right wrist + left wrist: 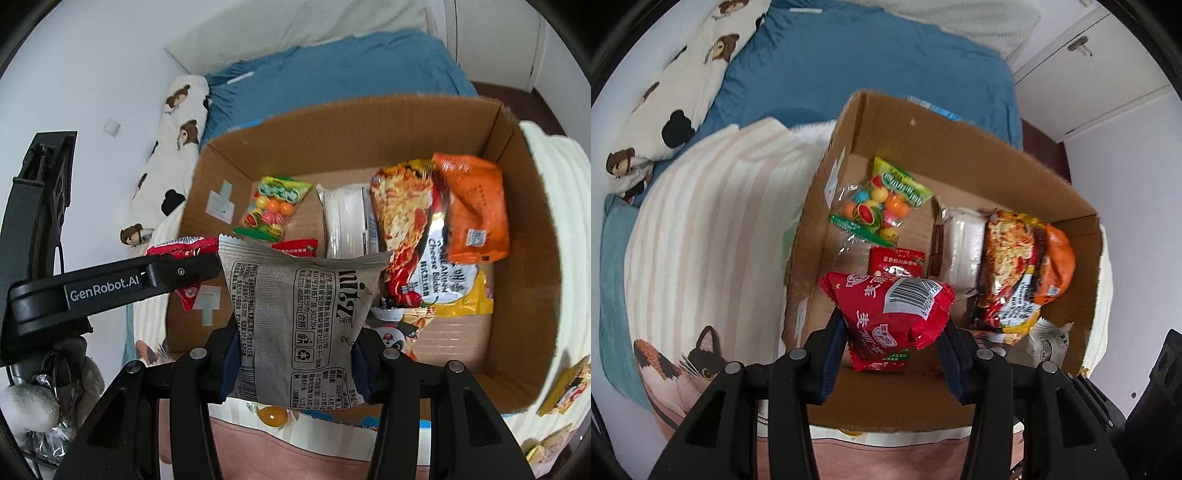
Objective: Organize snacks
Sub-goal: 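Carry both packs over the box and release them inside, then grasp the brown shrimp snack packet with the left tool while the right grasps the yellow bread bag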
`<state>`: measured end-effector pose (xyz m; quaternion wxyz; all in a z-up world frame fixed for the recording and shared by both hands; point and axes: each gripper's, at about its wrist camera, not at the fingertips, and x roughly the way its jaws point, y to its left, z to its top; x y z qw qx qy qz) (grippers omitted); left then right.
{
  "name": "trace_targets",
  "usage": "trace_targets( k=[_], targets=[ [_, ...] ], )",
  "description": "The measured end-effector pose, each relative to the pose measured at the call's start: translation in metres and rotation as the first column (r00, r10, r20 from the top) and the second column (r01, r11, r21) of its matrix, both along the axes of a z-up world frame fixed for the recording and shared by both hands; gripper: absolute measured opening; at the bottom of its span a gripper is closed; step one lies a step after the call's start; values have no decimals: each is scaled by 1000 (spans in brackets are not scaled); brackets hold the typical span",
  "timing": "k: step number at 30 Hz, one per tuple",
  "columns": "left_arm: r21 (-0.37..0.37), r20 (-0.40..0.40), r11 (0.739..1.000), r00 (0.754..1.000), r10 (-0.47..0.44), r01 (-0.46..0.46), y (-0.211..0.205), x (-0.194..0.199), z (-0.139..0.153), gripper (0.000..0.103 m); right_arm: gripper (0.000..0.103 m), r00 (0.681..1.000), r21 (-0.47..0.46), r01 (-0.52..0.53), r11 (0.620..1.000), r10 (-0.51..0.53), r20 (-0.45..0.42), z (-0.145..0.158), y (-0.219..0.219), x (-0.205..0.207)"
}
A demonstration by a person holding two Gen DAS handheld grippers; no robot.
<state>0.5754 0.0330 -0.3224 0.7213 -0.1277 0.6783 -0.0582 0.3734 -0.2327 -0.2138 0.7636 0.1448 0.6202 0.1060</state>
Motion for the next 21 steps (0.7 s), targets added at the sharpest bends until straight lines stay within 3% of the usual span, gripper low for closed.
trace_targets(
  k=[4,5,6,7,12,21],
  targets=[
    [12,-82,1000,997,4,-3,1,1,-20,49,58,995,21,20,1000,-18,-102,-27,-4,10],
    [6,-95,1000,995,4,-4,1,1,-24,57,70,992,16,26,1000,-23,-124,-32,-5,11],
    [17,-94,1000,996,-2,4,1,1,-26,73,92,990,-4,24,1000,-25,-140,-36,-6,13],
    [50,-85,999,996,-11,15,0,0,-26,80,98,990,-28,21,999,-24,-140,-38,-6,13],
    [66,-52,997,998,-23,27,-3,-3,-23,91,98,992,-102,-6,995,-7,-126,-37,-8,16],
    [114,-11,992,999,-49,50,-10,-11,-9,93,99,996,-193,-3,981,-15,-90,-23,-24,13]
  ],
)
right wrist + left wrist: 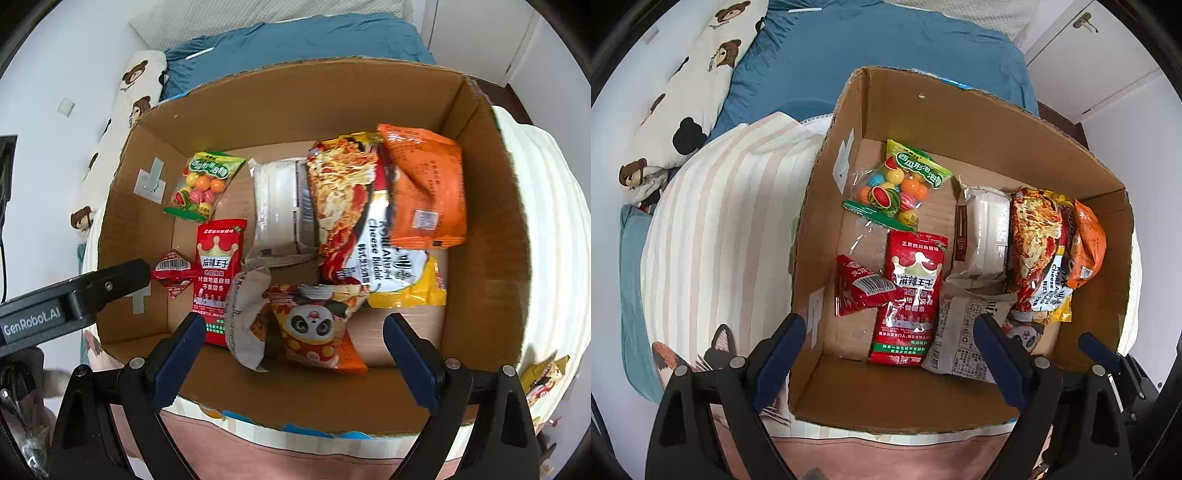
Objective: Organize snacks
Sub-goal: 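Grasp the brown shrimp snack packet with the left tool while the right grasps the yellow bread bag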
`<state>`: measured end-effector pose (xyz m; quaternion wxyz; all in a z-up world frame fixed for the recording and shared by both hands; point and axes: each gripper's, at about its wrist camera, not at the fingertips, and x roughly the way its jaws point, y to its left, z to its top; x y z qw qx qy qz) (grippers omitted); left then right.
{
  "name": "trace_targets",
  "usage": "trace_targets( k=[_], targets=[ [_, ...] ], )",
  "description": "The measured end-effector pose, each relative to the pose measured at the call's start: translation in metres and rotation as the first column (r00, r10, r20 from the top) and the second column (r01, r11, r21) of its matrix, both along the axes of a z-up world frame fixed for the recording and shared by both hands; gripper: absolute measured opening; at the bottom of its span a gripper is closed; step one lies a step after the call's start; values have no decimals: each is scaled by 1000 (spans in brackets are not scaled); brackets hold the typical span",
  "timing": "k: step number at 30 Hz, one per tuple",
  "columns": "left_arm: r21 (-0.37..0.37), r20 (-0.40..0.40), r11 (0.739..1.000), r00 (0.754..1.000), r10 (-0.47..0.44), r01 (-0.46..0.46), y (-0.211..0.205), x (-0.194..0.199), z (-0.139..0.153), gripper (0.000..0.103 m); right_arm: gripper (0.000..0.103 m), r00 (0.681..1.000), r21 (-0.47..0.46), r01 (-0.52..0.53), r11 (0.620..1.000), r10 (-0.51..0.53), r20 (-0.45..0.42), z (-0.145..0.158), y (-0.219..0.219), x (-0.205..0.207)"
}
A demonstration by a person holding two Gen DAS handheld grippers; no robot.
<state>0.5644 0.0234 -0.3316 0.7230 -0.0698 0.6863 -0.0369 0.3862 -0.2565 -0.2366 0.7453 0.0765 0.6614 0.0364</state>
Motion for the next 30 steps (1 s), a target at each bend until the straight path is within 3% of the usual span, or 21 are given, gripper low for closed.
trace_targets(
  k=[3,6,10,16,22,27,30],
  targets=[
    [50,49,999,999,-21,18,-5,-8,11,93,99,1000,-19,2,1000,-1,28,11,-5,-7],
    [80,145,997,989,-30,19,-8,-22,31,93,99,995,-44,2,999,2,96,31,-10,-19],
    [92,307,996,951,-41,13,-11,-55,66,93,99,976,-88,30,996,-10,215,64,-19,-44],
    [123,458,992,888,-42,-17,-14,-119,97,93,99,949,-69,85,994,-60,308,89,-39,-99],
    [162,468,987,881,-70,-8,-31,-170,86,93,99,950,-36,155,987,-140,279,74,-77,-156],
    [181,411,983,906,-103,29,-56,-197,52,93,99,938,-36,284,958,-269,219,46,-133,-199],
    [170,342,984,934,-101,44,-72,-203,23,93,99,881,-6,451,893,-444,162,24,-189,-230]
  ],
)
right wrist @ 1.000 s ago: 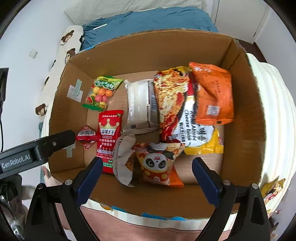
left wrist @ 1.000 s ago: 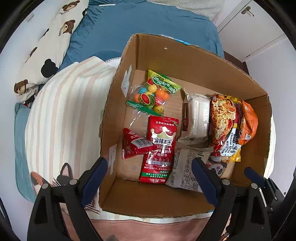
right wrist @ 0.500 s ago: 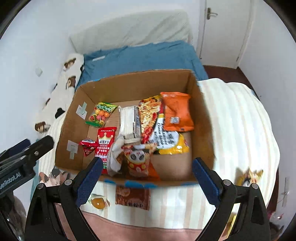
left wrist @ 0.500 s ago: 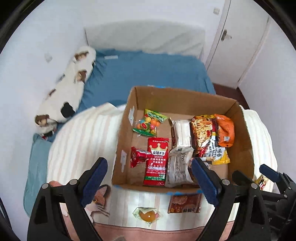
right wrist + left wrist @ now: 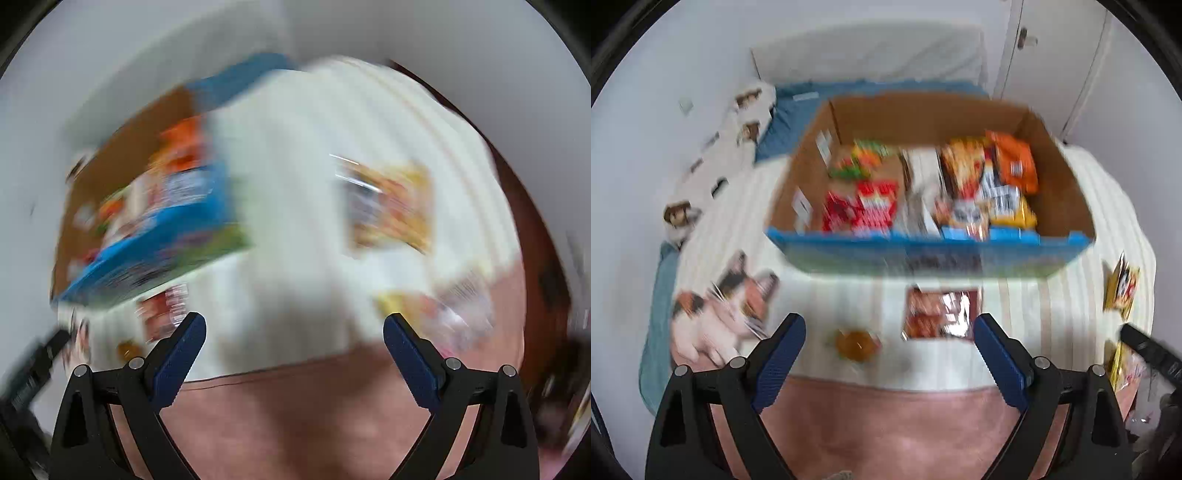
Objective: Organize snacks
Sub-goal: 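Grasp the brown shrimp snack packet with the left tool while the right grasps the yellow bread bag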
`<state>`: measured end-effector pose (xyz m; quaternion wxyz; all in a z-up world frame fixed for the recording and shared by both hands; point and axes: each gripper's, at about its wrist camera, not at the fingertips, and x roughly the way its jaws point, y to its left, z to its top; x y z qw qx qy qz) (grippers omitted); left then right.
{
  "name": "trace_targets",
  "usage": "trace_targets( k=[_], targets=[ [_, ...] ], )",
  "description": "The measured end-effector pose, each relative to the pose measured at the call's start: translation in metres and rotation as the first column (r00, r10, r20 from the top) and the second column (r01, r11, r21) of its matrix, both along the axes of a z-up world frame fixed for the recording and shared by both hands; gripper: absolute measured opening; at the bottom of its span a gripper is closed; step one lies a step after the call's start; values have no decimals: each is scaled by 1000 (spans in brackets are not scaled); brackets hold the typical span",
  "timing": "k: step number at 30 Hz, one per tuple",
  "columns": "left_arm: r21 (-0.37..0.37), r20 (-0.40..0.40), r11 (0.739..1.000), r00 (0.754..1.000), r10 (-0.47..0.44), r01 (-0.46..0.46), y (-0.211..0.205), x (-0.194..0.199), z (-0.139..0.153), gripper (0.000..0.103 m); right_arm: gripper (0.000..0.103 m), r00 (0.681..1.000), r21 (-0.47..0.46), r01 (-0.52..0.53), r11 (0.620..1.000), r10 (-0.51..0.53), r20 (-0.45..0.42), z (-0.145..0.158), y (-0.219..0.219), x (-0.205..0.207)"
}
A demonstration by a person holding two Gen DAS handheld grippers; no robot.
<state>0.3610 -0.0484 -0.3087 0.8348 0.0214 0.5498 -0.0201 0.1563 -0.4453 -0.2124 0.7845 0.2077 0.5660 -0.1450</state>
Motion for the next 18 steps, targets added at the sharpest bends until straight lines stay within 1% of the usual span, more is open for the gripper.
trace_targets(
  k=[1,2,3,4,6,7,8,10,12,14,15,16,18],
  targets=[
    [-3,-17,1000,1000,0,0,-5,-2,-8,93,99,995,39,100,994,-99,-19,-10,-26,-15],
    [-1,-27,1000,1000,3,-3,-10,-3,-14,93,99,985,71,171,983,-169,-30,-17,-43,-24],
    [4,-47,1000,999,5,-5,-17,-4,-23,93,99,963,111,268,957,-264,-49,-26,-65,-38],
    [6,-63,1000,998,4,-4,-22,-4,-28,93,99,940,145,341,929,-335,-65,-33,-83,-49],
    [6,-88,1000,996,6,-6,-30,-5,-39,93,99,898,187,441,878,-432,-86,-44,-104,-64],
    [9,-101,1000,995,7,-6,-36,-5,-45,93,99,871,221,491,843,-478,-111,-54,-115,-70],
    [11,-109,1000,994,5,-4,-39,-4,-49,93,99,856,243,517,821,-502,-126,-61,-121,-72],
    [17,-126,1000,992,8,-6,-43,-2,-58,93,99,818,293,574,765,-554,-156,-77,-133,-75],
    [20,-146,1000,989,17,-14,-45,1,-67,93,99,784,328,616,716,-599,-166,-91,-142,-75],
    [18,-162,999,986,29,-27,-43,5,-72,93,99,757,329,646,689,-635,-156,-99,-149,-73],
    [8,-176,999,984,36,-35,-41,8,-75,93,97,756,322,647,691,-637,-150,-101,-151,-72],
    [-5,-183,999,982,38,-40,-39,10,-77,93,96,775,301,626,720,-618,-135,-102,-147,-66],
    [-46,-206,998,978,35,-46,-32,15,-81,93,80,835,272,546,792,-539,-107,-98,-139,-50]
  ],
)
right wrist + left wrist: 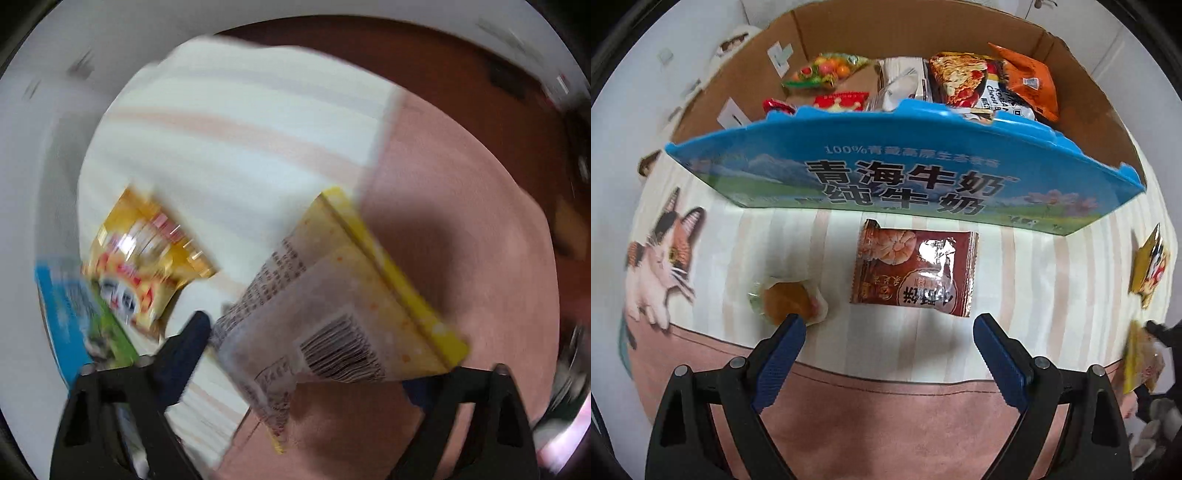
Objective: Organize snacks
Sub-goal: 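Grasp the brown shrimp snack packet with the left tool while the right grasps the yellow bread bag, then carry both packets over the box and release them inside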
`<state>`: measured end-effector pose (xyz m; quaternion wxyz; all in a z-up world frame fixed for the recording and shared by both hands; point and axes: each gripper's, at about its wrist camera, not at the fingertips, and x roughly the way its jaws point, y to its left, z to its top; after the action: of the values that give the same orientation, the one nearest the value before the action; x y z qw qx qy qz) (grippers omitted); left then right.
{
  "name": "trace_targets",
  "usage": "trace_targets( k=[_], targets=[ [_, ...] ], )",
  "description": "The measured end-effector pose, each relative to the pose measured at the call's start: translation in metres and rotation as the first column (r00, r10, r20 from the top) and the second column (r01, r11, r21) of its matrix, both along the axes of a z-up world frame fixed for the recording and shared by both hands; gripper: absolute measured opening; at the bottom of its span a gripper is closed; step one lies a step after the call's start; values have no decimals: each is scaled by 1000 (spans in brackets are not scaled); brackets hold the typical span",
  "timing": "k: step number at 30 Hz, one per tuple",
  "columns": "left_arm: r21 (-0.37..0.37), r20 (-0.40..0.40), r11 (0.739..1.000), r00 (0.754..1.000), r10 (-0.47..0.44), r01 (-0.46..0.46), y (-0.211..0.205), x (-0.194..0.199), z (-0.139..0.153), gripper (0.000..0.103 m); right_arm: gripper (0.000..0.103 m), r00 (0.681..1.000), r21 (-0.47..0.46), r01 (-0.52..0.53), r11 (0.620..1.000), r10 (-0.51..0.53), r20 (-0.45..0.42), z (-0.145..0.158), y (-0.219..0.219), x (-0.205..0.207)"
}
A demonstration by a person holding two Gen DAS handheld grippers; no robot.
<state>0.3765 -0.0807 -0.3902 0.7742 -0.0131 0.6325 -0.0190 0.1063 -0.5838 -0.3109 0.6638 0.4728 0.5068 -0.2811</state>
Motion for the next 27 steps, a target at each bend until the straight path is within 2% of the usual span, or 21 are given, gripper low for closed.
trace_targets(
  k=[1,3,4,6,7,10,11,13,14,15,17,19,22,24,27],
  targets=[
    [-13,-9,1000,1000,1,-1,2,2,-2,93,80,995,-34,-99,995,99,5,3,7,11],
    [-39,-31,999,1000,2,-3,6,7,-8,93,75,973,-52,-227,972,229,19,6,22,24],
    [-54,-48,999,999,1,-4,7,9,-11,93,74,945,-63,-326,943,327,15,8,36,34],
    [-75,-74,997,997,-8,2,7,15,-18,93,70,893,-83,-450,889,451,-6,10,55,46],
    [-81,-84,997,996,-16,9,5,18,-21,93,70,846,-87,-532,842,534,-6,13,73,53],
    [-78,-114,996,992,-52,44,-3,30,-33,93,70,743,-93,-669,738,666,-58,11,106,60],
    [-75,-125,996,990,-59,50,-6,35,-37,93,71,725,-96,-689,719,684,-78,10,112,62],
    [-80,-140,995,988,-63,52,-13,43,-44,93,77,719,-98,-695,712,687,-108,6,116,65],
    [-77,-153,996,986,-62,51,-16,47,-48,93,89,727,-89,-686,722,678,-105,4,117,66],
    [-81,-164,995,985,-63,50,-18,51,-52,93,95,740,-77,-672,737,664,-103,3,117,65],
    [-73,-177,996,982,-61,49,-22,61,-59,93,95,762,-71,-646,760,638,-107,0,121,71],
    [-51,-151,996,986,-74,67,-27,69,-60,93,95,777,-78,-627,775,618,-117,-5,117,75],
    [-56,-129,995,987,-94,87,-32,71,-58,92,95,790,-86,-610,788,595,-145,-14,124,83],
    [-43,-113,993,987,-114,110,-35,66,-58,81,95,792,-106,-608,787,592,-153,-15,128,84],
    [-36,-114,993,986,-118,115,-33,48,-60,79,90,758,-163,-651,741,627,-178,-16,141,86]
  ],
)
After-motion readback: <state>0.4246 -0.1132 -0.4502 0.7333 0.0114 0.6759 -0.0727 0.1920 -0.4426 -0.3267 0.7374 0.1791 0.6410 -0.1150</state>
